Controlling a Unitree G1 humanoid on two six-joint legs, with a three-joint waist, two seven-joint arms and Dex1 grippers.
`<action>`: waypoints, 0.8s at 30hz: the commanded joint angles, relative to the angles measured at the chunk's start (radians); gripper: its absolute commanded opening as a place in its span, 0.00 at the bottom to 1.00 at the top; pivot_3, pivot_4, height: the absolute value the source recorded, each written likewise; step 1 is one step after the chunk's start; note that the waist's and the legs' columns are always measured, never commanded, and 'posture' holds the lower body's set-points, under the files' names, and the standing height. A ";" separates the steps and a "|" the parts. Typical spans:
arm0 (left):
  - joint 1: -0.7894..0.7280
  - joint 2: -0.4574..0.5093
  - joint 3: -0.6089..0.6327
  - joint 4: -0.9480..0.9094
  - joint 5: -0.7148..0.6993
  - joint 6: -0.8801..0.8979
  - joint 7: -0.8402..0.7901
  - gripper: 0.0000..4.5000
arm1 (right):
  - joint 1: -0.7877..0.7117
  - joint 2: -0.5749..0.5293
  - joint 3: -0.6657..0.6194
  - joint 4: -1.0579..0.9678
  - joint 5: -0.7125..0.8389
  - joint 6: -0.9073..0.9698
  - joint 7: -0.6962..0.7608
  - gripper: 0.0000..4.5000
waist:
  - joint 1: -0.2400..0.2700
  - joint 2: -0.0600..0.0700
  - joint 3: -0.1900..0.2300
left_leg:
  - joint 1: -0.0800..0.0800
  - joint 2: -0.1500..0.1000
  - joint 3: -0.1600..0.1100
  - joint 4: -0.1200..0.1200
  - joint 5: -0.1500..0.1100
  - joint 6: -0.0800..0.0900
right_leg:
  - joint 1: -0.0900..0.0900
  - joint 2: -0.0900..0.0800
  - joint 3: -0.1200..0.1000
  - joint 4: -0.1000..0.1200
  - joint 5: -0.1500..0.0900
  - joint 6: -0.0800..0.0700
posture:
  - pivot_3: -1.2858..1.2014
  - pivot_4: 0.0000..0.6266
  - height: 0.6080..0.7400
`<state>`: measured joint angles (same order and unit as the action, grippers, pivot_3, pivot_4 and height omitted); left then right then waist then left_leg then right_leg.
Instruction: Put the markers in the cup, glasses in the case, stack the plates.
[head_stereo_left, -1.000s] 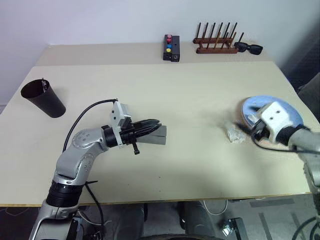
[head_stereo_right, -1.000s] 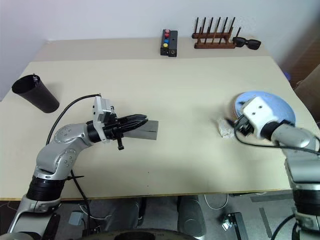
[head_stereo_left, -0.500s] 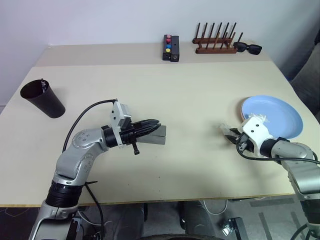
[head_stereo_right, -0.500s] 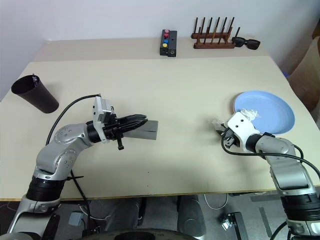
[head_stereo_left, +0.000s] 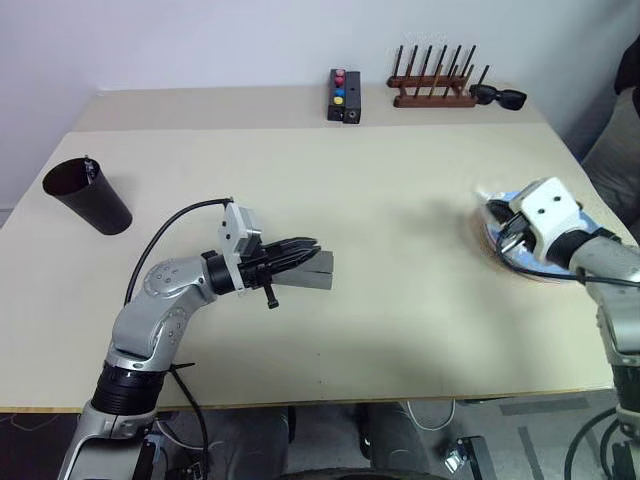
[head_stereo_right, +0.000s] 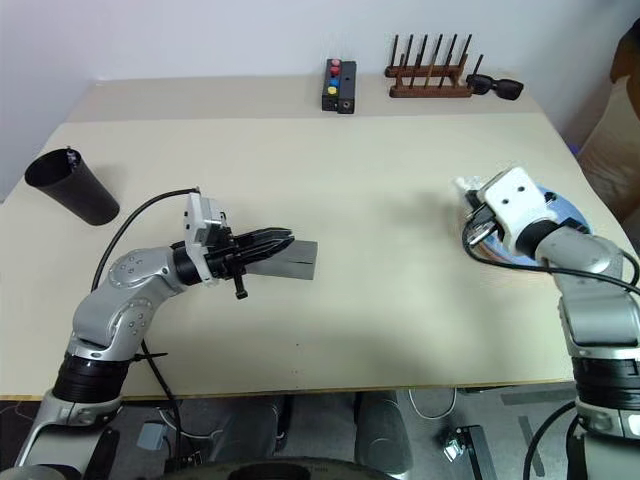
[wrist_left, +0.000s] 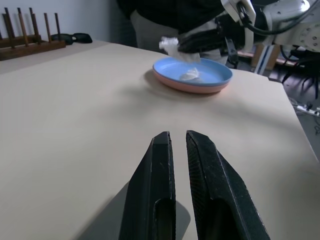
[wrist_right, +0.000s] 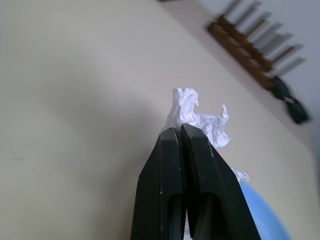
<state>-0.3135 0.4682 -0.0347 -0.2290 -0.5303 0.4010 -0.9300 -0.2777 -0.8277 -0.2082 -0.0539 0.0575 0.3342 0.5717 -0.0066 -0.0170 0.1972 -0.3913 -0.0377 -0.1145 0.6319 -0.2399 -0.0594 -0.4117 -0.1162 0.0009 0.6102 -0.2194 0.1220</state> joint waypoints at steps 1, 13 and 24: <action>-0.006 0.008 0.021 -0.005 0.011 -0.033 0.004 0.10 | -0.015 -0.048 -0.027 0.094 -0.065 -0.014 -0.053 0.01 | -0.001 0.000 0.000 | 0.000 0.000 0.000 0.000 0.000 0.000 | 0.000 0.000 0.000 0.000 0.000 0.000 | 0.52 0.24 0.95; 0.037 0.035 0.061 -0.032 0.021 -0.042 0.035 0.10 | -0.042 -0.040 -0.002 0.193 -0.075 -0.114 -0.034 0.99 | -0.008 0.001 0.000 | 0.001 0.000 0.000 0.000 0.000 0.000 | 0.000 0.000 0.000 0.001 0.000 0.000 | 0.52 0.24 0.95; 0.280 0.165 0.334 -0.085 0.010 -0.073 0.079 0.10 | 0.051 0.022 -0.015 -0.032 0.269 -0.126 0.298 0.99 | -0.005 0.001 0.001 | 0.001 0.001 0.000 0.000 0.000 0.000 | 0.000 0.000 0.000 0.001 0.000 0.000 | 0.52 0.24 0.95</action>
<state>-0.0613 0.6200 0.2300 -0.2801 -0.5118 0.3568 -0.8647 -0.2387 -0.7974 -0.1931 -0.0426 0.2681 0.1928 0.8242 -0.0121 -0.0160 0.1979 -0.3906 -0.0371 -0.1146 0.6315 -0.2403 -0.0589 -0.4115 -0.1163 0.0010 0.6106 -0.2197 0.1222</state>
